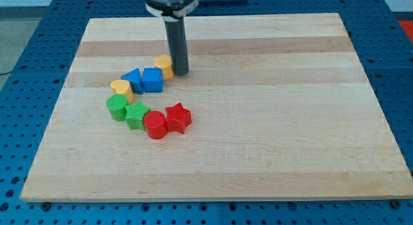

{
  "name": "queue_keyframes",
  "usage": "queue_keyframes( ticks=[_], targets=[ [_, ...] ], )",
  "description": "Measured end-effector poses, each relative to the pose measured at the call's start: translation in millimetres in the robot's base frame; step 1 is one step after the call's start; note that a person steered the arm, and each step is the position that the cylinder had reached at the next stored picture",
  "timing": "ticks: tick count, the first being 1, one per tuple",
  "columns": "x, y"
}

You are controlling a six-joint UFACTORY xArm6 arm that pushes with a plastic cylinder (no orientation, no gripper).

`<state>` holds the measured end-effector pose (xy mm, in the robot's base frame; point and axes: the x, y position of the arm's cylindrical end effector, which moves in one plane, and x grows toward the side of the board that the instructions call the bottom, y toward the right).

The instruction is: Move the hexagon to the top left side of the board

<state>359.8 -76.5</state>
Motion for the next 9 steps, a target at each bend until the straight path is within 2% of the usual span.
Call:
queue_keyframes(
  ticks=[1, 4, 6, 9],
  targets=[
    [-11.8, -7.3],
    [14.1, 2.8],
    [21.1, -12.3],
    [-32.5, -79.1]
  ],
)
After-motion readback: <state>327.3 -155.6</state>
